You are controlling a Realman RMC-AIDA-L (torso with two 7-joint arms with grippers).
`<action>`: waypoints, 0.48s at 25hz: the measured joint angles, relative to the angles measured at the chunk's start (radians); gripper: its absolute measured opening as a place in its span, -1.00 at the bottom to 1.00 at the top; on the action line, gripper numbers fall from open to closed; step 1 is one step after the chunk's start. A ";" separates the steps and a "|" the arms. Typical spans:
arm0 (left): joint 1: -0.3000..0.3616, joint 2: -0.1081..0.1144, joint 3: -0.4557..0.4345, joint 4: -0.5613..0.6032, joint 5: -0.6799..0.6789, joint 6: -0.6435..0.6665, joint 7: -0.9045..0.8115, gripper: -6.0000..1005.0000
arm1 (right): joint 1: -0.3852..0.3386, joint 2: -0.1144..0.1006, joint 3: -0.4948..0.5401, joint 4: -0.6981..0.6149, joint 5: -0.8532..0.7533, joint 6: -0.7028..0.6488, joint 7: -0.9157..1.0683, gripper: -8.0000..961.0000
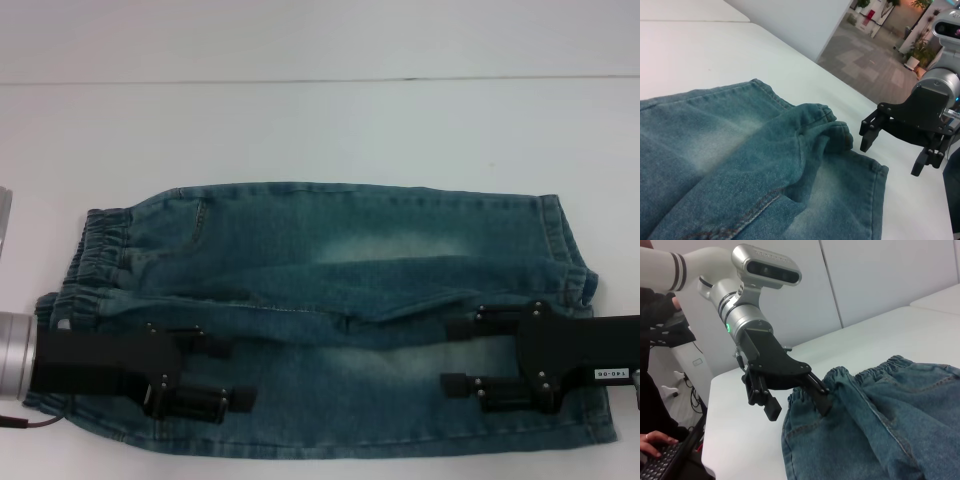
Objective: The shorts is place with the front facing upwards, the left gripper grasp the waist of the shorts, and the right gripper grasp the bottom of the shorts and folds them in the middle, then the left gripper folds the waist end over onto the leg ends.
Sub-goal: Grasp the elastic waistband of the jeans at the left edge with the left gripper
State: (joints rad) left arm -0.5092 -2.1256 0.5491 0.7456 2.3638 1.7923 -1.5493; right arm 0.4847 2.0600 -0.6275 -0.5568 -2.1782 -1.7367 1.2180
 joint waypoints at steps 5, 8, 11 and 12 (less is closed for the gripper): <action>0.000 0.000 0.000 0.000 0.000 -0.001 0.000 0.79 | 0.000 0.000 -0.003 0.000 0.000 0.000 -0.001 0.52; 0.000 -0.001 0.001 0.000 0.000 0.000 0.000 0.79 | 0.001 0.000 -0.003 0.000 0.000 0.000 -0.001 0.52; 0.000 -0.001 0.001 0.000 0.000 0.000 0.000 0.79 | 0.002 0.000 -0.003 0.000 0.000 0.000 -0.001 0.52; 0.000 -0.001 0.001 0.000 0.000 0.000 0.000 0.79 | 0.002 0.000 -0.003 0.000 0.000 0.001 -0.002 0.52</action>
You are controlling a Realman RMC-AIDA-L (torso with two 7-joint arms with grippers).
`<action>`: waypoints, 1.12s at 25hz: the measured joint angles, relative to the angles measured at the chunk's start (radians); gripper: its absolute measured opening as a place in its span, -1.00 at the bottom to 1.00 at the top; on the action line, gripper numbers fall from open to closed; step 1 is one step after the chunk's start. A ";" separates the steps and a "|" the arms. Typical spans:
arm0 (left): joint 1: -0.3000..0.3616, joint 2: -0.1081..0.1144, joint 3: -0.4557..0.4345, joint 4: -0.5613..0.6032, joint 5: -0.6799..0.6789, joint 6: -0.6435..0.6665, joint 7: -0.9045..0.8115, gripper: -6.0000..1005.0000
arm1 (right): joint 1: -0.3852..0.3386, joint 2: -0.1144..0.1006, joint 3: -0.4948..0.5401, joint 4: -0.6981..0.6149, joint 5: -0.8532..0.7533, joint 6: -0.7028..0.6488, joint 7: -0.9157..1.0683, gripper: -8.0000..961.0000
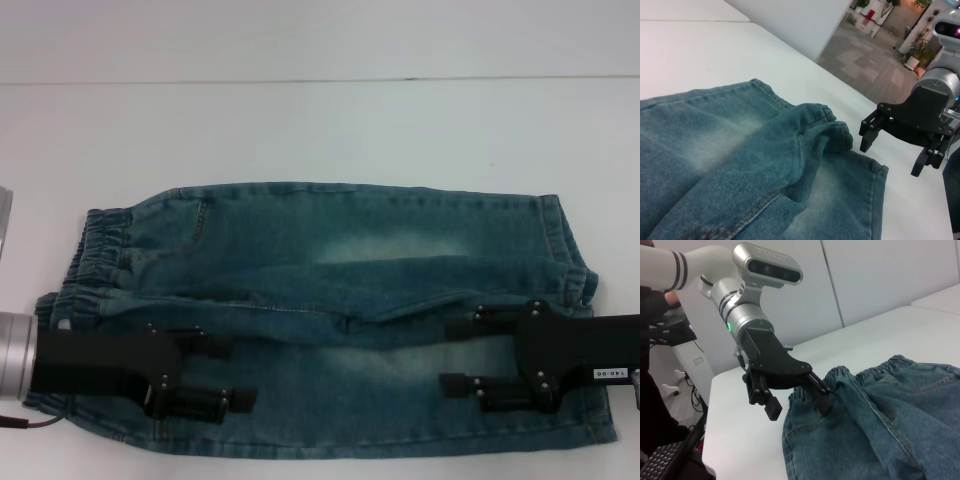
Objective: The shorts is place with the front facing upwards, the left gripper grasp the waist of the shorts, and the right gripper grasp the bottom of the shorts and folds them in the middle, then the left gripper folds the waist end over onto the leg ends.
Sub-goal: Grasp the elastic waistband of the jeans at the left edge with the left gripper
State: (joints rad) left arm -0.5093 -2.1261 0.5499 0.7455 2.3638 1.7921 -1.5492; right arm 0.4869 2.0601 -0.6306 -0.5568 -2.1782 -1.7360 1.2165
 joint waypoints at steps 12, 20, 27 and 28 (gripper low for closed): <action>-0.007 0.008 -0.010 0.061 -0.022 0.030 -0.117 0.79 | 0.001 0.000 0.003 0.000 0.002 0.001 -0.003 0.52; 0.004 0.018 -0.021 0.262 -0.028 0.082 -0.343 0.79 | 0.001 0.000 0.008 0.000 0.005 -0.005 -0.017 0.52; 0.036 0.039 -0.020 0.395 0.041 0.114 -0.447 0.79 | 0.004 0.001 0.010 -0.002 0.008 -0.002 -0.026 0.52; 0.040 0.039 -0.021 0.409 0.068 0.114 -0.452 0.79 | 0.006 0.001 0.010 -0.002 0.008 -0.001 -0.026 0.52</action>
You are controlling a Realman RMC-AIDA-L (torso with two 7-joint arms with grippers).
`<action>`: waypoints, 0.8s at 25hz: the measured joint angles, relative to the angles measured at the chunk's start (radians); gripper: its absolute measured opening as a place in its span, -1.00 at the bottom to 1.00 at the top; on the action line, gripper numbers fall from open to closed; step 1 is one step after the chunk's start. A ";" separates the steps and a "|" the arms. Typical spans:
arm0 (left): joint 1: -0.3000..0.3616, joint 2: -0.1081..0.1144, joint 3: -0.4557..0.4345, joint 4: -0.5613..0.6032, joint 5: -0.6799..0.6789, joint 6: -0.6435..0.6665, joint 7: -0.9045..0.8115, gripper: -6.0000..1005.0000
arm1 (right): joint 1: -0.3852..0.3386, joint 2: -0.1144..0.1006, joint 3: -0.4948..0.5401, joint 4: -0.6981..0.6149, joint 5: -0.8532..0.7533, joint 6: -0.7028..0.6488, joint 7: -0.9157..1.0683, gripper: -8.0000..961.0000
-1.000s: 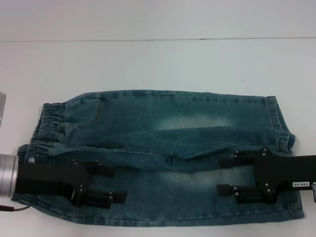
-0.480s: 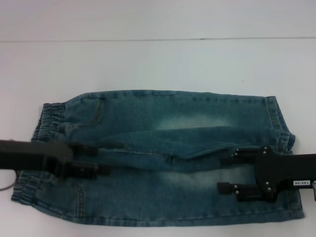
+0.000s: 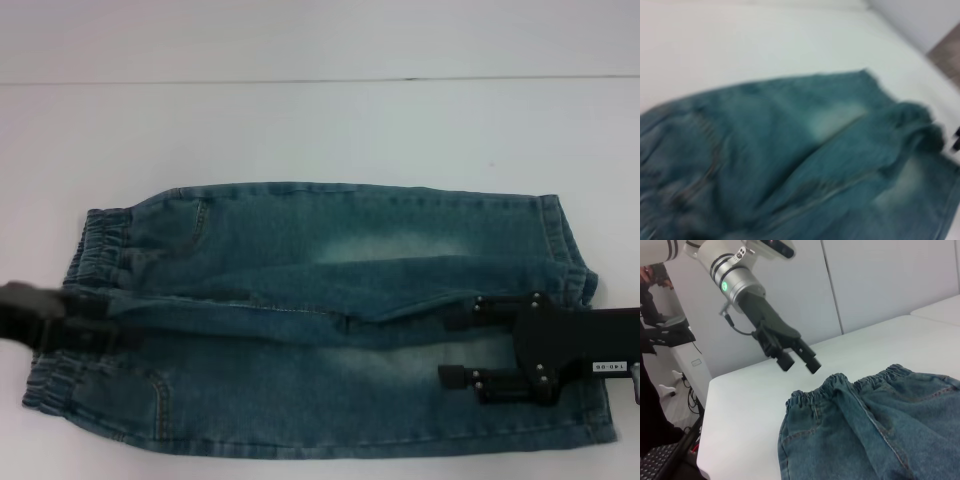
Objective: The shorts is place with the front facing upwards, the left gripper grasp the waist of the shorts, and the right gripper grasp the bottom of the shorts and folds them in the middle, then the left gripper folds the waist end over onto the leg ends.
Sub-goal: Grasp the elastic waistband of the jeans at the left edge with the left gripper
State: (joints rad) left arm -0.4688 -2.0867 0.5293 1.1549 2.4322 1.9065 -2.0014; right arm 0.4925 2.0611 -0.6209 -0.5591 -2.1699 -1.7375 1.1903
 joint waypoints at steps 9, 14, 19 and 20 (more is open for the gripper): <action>0.040 -0.005 -0.003 0.064 0.141 -0.018 -0.057 0.79 | 0.022 -0.008 -0.007 -0.004 -0.002 -0.002 0.013 0.52; 0.058 -0.009 -0.017 0.068 0.215 -0.090 -0.059 0.79 | 0.032 -0.010 -0.007 -0.004 -0.001 -0.002 0.017 0.52; 0.062 -0.010 -0.027 0.059 0.242 -0.118 -0.059 0.79 | 0.044 -0.010 -0.010 -0.001 -0.003 0.001 0.014 0.52; 0.062 -0.011 -0.026 0.059 0.243 -0.118 -0.059 0.79 | 0.046 -0.010 -0.010 -0.001 -0.003 0.001 0.013 0.52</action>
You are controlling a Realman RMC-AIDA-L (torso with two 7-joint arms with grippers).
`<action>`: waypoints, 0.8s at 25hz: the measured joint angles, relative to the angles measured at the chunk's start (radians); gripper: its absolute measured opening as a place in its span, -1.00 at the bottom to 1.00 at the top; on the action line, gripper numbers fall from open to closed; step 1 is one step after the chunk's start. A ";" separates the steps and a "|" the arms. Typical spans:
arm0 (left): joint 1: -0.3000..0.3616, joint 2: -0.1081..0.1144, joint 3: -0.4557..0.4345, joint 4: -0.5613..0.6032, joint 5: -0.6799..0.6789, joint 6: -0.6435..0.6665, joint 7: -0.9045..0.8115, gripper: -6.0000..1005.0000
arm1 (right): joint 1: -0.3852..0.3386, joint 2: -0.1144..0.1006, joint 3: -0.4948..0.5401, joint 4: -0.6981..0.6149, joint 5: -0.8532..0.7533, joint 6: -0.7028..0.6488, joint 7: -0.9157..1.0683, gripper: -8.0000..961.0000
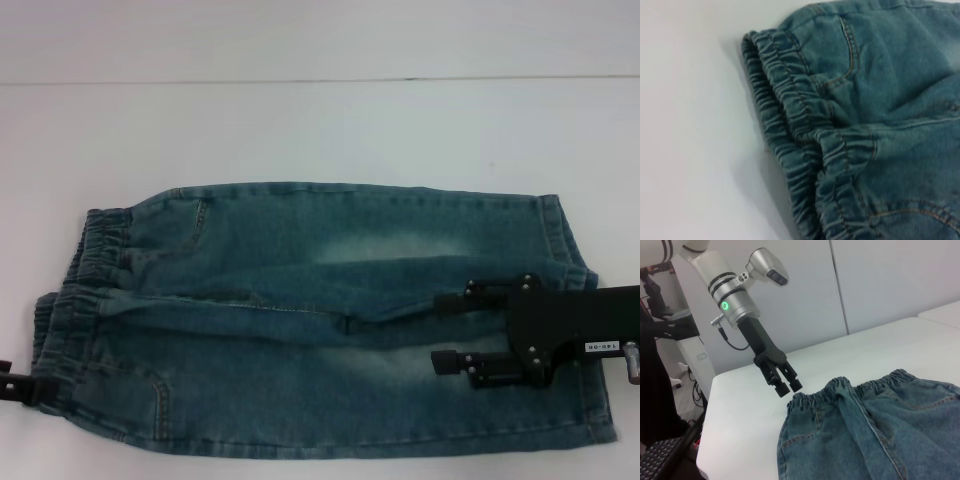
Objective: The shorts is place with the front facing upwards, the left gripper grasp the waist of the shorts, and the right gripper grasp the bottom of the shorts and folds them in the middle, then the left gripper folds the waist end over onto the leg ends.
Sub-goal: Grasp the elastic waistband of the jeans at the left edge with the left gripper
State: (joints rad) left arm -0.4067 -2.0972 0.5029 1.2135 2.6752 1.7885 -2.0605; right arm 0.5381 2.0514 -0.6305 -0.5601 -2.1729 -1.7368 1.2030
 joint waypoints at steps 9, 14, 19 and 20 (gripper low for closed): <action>-0.012 -0.002 0.016 -0.056 0.023 -0.045 0.009 0.78 | 0.000 0.001 0.000 0.001 0.001 -0.004 -0.003 0.52; -0.031 0.002 0.024 -0.087 0.023 -0.053 0.016 0.78 | 0.001 0.004 0.000 0.002 -0.001 -0.001 -0.003 0.52; -0.037 0.000 0.041 -0.088 0.019 -0.029 0.020 0.77 | 0.000 0.003 0.000 0.002 0.000 0.000 -0.003 0.52; -0.038 -0.001 0.044 -0.085 0.018 -0.020 0.019 0.77 | 0.000 0.003 0.001 0.002 0.000 0.000 -0.003 0.52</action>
State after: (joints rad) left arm -0.4451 -2.0978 0.5465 1.1282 2.6927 1.7683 -2.0412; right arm 0.5382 2.0540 -0.6300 -0.5583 -2.1724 -1.7372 1.1995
